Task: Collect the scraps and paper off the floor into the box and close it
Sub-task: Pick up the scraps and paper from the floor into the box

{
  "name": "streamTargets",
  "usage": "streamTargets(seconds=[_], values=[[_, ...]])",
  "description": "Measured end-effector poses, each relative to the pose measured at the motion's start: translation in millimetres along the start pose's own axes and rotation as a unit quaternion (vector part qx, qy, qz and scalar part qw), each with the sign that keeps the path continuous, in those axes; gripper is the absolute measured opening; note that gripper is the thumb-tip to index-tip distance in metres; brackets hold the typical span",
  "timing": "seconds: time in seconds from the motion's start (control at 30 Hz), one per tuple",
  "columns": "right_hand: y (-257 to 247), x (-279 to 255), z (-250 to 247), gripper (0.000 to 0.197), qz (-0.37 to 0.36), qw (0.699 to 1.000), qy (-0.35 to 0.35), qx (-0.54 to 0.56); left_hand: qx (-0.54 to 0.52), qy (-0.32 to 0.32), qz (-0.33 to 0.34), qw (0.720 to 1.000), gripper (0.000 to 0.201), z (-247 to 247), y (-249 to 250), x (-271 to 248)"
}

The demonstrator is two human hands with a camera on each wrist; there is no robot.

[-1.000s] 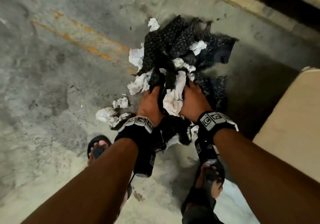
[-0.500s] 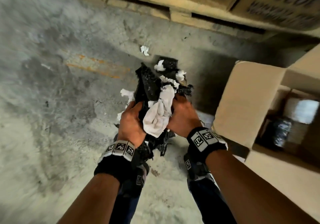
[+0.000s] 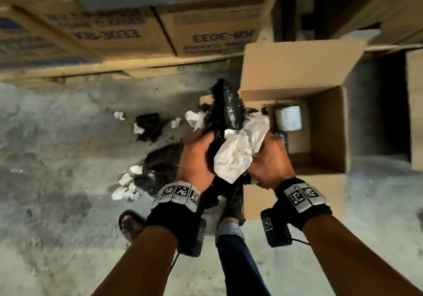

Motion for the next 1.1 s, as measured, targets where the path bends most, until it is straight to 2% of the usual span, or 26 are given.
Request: streamTargets(seconds=[0.17, 0.27, 0.33, 0.4, 0.5, 0.57, 0.63, 0.67, 0.73, 0.8, 0.93, 1.0, 1.1], values=[[87, 2, -87, 0.03, 0.063, 0.993, 0.092, 0.036, 0.003, -0.069, 0.027, 0.997, 0.049, 118, 25, 65], [135, 9, -109, 0.03, 0.089, 0.989, 0.121, -0.01, 0.062, -0.115, -0.009, 0.991, 0.071, 181, 6, 92], [170, 18, -111, 0.038, 0.1, 0.986, 0.118, -0.068, 0.112, -0.141, -0.044, 0.983, 0.084, 216, -17, 103], [207, 30, -99, 0.057, 0.114, 0.982, 0.086, -0.124, 0.14, -0.157, -0.081, 0.974, 0.094, 234, -41, 109], [254, 46, -73, 0.091, 0.172, 0.962, 0.003, -0.21, 0.099, -0.211, -0.147, 0.961, 0.117, 236, -69, 109], [275, 49, -50, 0.112, 0.19, 0.954, -0.072, -0.218, 0.124, -0.251, -0.145, 0.949, 0.13, 230, -81, 106], [286, 46, -33, 0.128, 0.206, 0.95, -0.128, -0.199, 0.147, -0.28, -0.145, 0.937, 0.132, 225, -90, 101], [288, 44, -28, 0.131, 0.212, 0.949, -0.135, -0.188, 0.15, -0.283, -0.143, 0.936, 0.13, 221, -93, 98], [285, 37, -23, 0.121, 0.224, 0.948, -0.148, -0.17, 0.136, -0.271, -0.137, 0.943, 0.121, 211, -96, 94], [275, 29, -21, 0.096, 0.228, 0.943, -0.166, -0.177, 0.121, -0.263, -0.132, 0.948, 0.107, 201, -95, 90], [250, 20, -36, 0.046, 0.214, 0.941, -0.084, -0.249, 0.128, -0.255, -0.118, 0.951, 0.082, 182, -83, 81], [237, 18, -38, 0.036, 0.214, 0.943, -0.056, -0.249, 0.127, -0.244, -0.092, 0.957, 0.074, 172, -75, 78], [214, 18, -33, 0.033, 0.206, 0.948, -0.033, -0.24, 0.136, -0.228, -0.054, 0.963, 0.072, 159, -68, 74]])
Point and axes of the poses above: each hand's wrist, its own x-axis towards the middle knuckle, its own z-axis out of the palm, y = z × x, the point moved 7 cm from there along x, towards the middle knuckle, and after that the axes turned 7 degrees about -x, right-handed, at the moved point
